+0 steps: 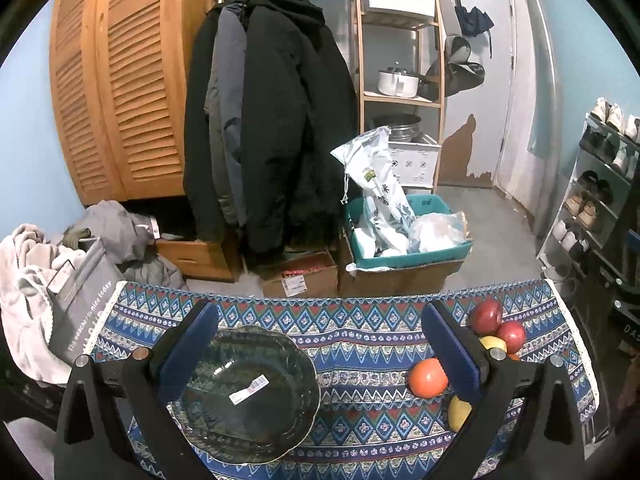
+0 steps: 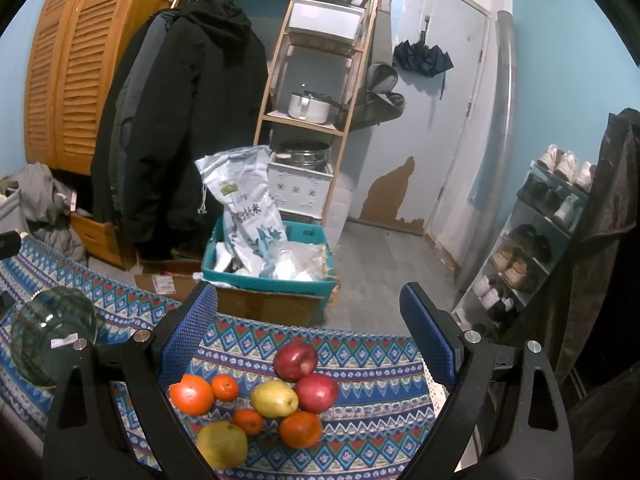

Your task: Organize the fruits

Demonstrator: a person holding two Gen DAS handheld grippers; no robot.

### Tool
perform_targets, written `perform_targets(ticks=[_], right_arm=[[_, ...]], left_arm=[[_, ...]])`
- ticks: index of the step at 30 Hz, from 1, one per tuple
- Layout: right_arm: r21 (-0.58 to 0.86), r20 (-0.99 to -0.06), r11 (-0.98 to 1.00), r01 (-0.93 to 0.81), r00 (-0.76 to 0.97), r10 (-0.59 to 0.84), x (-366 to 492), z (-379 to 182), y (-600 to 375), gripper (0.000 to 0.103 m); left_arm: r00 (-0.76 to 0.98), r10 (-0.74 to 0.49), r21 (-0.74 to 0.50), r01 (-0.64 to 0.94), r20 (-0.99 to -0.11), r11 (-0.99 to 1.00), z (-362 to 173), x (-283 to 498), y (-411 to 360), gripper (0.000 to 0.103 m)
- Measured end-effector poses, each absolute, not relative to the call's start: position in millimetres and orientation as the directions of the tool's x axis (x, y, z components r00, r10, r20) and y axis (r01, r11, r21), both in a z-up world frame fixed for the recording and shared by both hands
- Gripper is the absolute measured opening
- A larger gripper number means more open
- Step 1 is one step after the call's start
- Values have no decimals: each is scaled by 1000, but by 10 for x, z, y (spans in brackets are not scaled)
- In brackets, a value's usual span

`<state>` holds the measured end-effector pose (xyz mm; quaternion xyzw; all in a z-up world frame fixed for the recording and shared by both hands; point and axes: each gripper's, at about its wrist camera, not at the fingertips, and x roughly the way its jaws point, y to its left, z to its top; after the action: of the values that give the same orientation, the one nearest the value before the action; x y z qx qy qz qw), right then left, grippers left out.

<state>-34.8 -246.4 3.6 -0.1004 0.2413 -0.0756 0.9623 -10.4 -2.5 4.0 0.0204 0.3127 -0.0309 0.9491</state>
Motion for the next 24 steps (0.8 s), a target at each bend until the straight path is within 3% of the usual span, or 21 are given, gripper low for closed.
perform_targets(ticks=[24], right_arm=[[-235,-449,967,100,871,-199,-375,49,-2511,91]], left_arm=[[800,-54,11,76,-598,997,92,-113,-39,102]])
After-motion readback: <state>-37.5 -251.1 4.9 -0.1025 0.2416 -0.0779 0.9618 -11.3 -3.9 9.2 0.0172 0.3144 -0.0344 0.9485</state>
